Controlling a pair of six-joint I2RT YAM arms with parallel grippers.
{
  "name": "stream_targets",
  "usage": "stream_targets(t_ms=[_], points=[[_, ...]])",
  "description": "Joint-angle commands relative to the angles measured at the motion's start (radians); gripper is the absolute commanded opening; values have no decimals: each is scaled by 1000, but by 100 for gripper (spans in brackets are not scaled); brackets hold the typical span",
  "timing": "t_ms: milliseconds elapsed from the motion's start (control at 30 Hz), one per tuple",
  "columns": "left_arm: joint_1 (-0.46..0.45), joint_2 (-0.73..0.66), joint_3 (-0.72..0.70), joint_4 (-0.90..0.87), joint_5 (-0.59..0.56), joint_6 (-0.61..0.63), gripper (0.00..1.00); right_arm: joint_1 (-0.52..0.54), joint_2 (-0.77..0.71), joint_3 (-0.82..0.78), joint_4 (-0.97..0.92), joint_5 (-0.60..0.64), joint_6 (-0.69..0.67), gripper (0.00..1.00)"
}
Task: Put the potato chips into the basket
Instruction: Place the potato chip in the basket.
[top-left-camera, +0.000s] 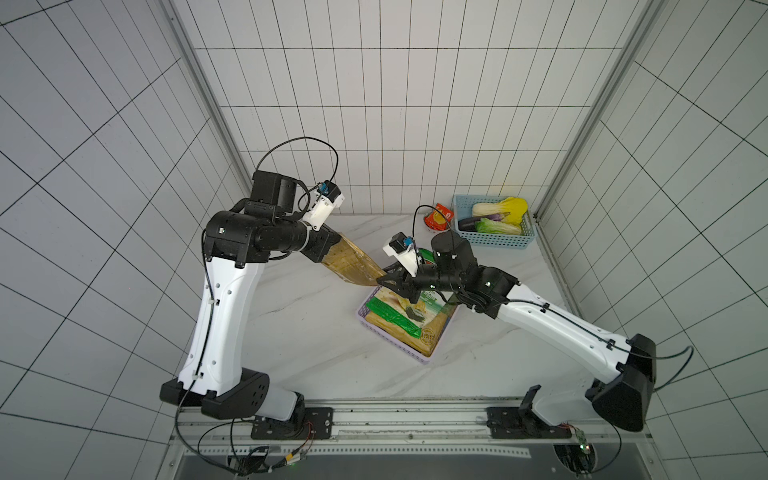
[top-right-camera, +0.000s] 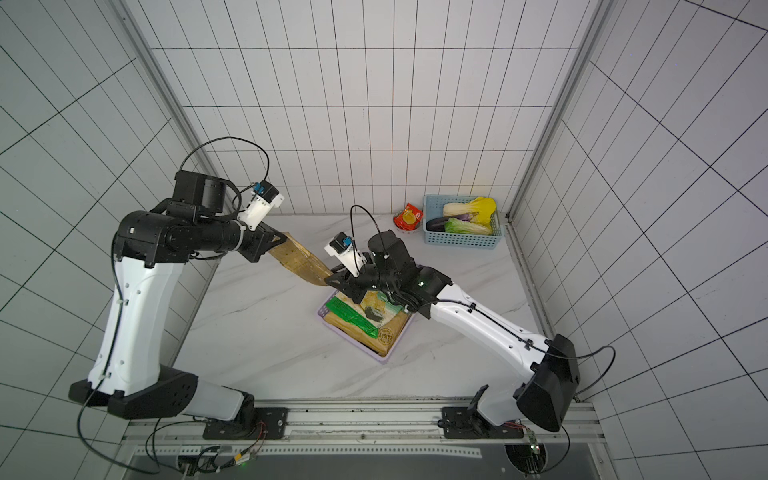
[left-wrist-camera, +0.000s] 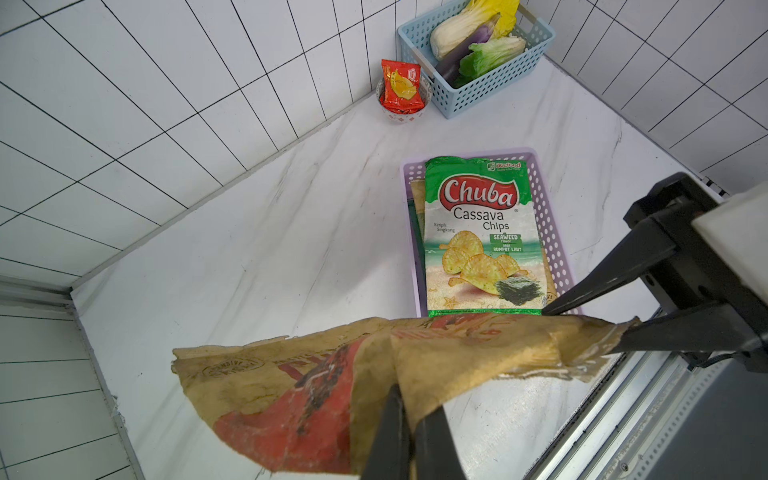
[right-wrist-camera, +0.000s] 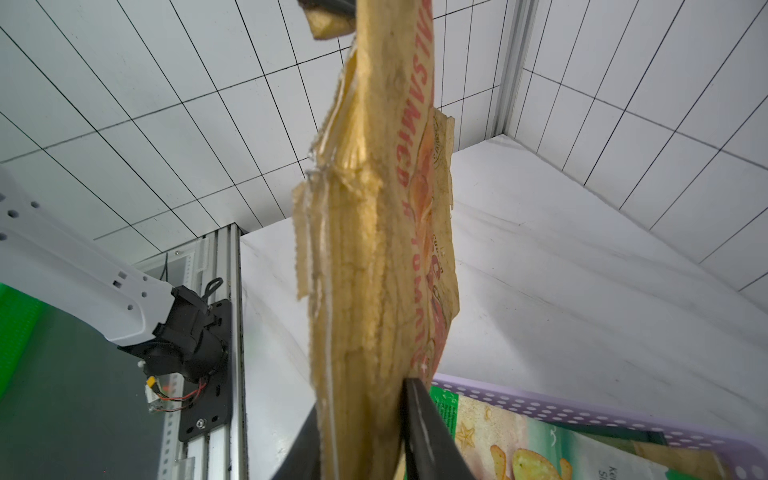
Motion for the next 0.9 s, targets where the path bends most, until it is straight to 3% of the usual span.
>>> stream_targets(t_ms=[0,167,467,700,867], points=[[-17,-17,31,19,20,-4,0,4,-38,5,30,17,-18,13],[-28,-20,40,25,8,-9,0,3,-61,-5,28,50,-24,0],[-41,-14,47,100,-83,-51,0,3,-147,-4,-11,127,-75,0],[-75,-71,-103,226,36,-30,0,2,-220,2,-77,269,-92,0],[-136,-75,-130,300,43,-45,0,2,-289,-23,-87,378,-128,0]])
